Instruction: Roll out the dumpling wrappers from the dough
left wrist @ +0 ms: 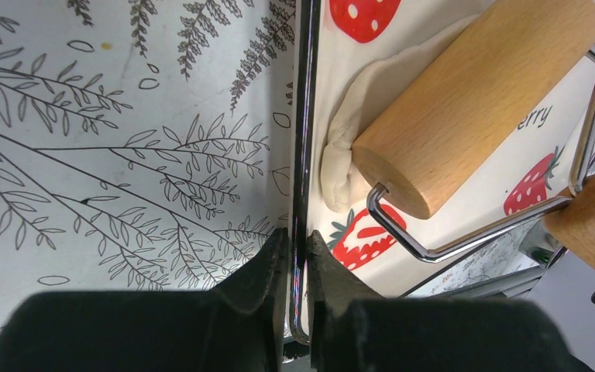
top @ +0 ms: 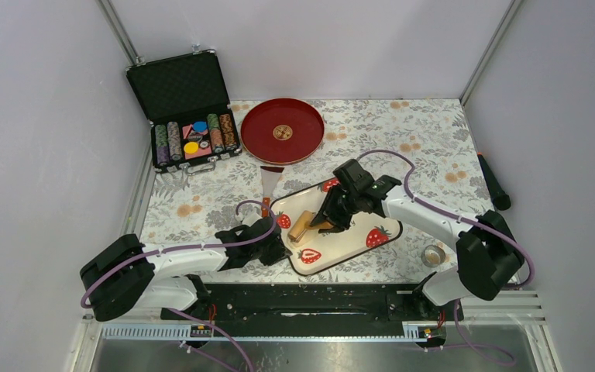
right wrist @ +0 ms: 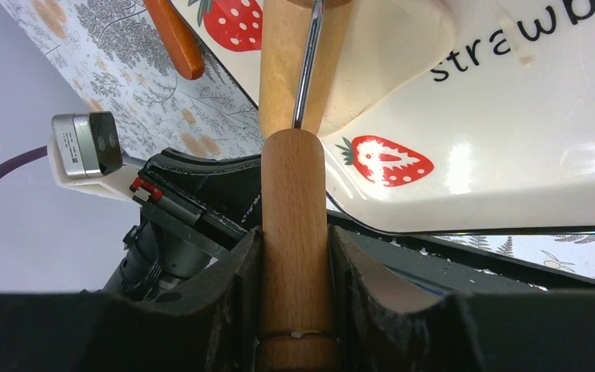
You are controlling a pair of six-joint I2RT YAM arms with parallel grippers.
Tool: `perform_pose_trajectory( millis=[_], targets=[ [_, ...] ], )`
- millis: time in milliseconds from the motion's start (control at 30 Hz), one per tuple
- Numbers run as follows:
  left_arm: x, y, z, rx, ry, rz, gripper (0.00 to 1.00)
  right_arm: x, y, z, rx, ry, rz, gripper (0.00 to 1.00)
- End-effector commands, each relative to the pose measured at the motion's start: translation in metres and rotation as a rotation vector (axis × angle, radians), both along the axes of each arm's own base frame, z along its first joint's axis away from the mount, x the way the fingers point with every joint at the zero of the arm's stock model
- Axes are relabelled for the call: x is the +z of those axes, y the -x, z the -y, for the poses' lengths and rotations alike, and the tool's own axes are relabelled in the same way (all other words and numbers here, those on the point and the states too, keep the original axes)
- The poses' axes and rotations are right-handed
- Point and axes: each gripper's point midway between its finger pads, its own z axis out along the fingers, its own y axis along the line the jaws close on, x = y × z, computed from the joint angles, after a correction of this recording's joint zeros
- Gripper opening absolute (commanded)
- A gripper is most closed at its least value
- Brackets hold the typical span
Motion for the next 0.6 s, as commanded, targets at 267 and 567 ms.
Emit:
perform_pose_trajectory(
  millis=[267,567],
  targets=[
    [-0.020,0.004,-0.025,0.059,-0.123,-0.039,0.00,-0.077,0.049,0.072,-0.076,0.290,-0.254,0.00],
    [-0.020,0.004,-0.025,0.060,-0.123,-0.039,0.00,-0.087,0.046,0.070,-0.089,0.294,-0.253,0.00]
  ],
)
